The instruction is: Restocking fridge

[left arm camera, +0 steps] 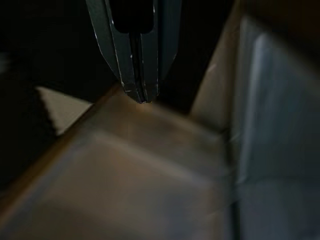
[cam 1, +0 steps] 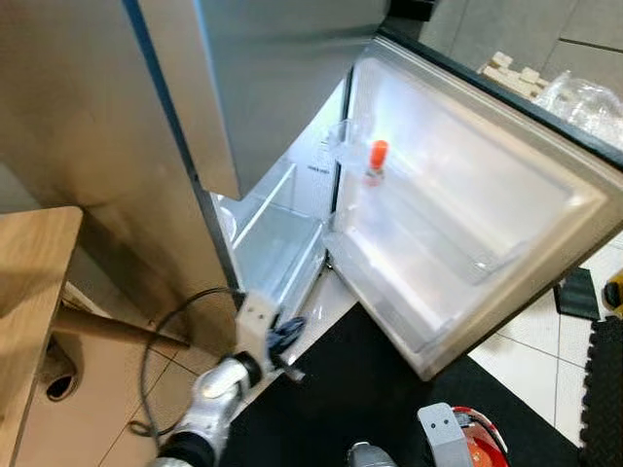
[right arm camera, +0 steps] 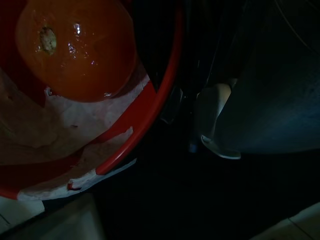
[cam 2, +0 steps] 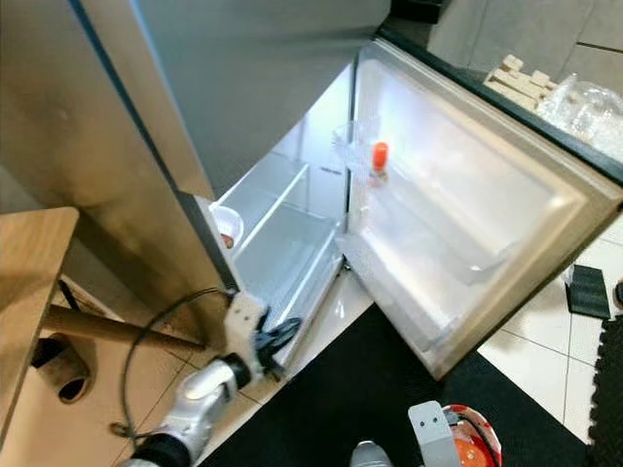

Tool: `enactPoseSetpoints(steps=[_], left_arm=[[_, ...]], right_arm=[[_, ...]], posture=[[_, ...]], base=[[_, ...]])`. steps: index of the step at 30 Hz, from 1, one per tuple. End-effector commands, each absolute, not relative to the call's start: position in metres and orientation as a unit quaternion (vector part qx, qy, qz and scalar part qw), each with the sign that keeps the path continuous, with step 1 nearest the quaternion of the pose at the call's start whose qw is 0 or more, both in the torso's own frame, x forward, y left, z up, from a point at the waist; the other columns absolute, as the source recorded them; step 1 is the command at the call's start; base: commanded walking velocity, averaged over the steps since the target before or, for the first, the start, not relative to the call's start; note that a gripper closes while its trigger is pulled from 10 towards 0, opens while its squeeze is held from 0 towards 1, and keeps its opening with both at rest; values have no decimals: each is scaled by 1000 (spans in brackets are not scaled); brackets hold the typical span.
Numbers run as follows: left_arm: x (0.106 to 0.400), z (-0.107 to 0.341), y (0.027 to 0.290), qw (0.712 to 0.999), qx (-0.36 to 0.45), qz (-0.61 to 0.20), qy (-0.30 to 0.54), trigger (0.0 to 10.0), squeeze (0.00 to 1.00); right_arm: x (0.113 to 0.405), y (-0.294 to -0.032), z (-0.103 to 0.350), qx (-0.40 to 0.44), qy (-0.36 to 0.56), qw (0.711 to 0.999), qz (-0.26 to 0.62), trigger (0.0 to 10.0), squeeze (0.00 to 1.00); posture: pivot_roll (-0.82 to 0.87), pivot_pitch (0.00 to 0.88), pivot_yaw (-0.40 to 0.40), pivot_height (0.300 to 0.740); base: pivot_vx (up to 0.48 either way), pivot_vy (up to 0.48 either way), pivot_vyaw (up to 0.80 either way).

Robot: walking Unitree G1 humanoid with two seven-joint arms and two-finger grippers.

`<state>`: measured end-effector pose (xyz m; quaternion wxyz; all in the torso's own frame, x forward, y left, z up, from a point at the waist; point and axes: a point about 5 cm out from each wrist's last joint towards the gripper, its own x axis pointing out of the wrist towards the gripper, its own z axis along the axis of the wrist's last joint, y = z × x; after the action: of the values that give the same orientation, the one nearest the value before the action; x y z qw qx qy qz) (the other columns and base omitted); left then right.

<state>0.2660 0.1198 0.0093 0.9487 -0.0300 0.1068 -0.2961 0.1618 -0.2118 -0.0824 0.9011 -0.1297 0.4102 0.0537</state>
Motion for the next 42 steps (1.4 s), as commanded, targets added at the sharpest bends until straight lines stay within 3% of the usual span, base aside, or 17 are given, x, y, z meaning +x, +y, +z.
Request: enactPoseSetpoints(steps=[1,7,12,20,22,25,31,42], left_arm=[[250,-11,140,956,-35,-247,157,10000,0],[202,-58,180,952,-46,-89,288,10000,0],[184,-69,188,943,-52,-31,326,10000,0],[180,-71,185,948,-56,-18,313,10000,0],[179,-72,181,946,-1,-39,323,10000,0],[181,-72,179,945,16,-43,324,10000,0],[184,-71,177,945,-13,-48,323,10000,0],[192,-67,181,946,-5,-59,320,10000,0]], right_arm=[[156,-213,-86,-130,425,894,56,10000,0],[165,-211,-83,-138,421,894,63,10000,0],[175,-204,-80,-146,411,897,67,10000,0],[193,-186,-74,-151,386,904,100,10000,0],[200,-186,-71,-148,383,907,95,10000,0],[200,-182,-71,-160,386,901,111,10000,0],[205,-175,-69,-154,377,906,118,10000,0],[209,-173,-67,-155,370,909,118,10000,0]], posture=[[-191,160,13,740],[-165,145,2,740],[-150,130,-2,740],[-136,115,-25,740],[-120,100,-47,740],[-113,107,-43,740],[-112,100,-27,740],[-140,78,-3,740]], base=[[0,0,0],[0,0,0],[0,0,0],[0,0,0],[0,0,0],[0,0,0],[0,0,0],[0,0,776]])
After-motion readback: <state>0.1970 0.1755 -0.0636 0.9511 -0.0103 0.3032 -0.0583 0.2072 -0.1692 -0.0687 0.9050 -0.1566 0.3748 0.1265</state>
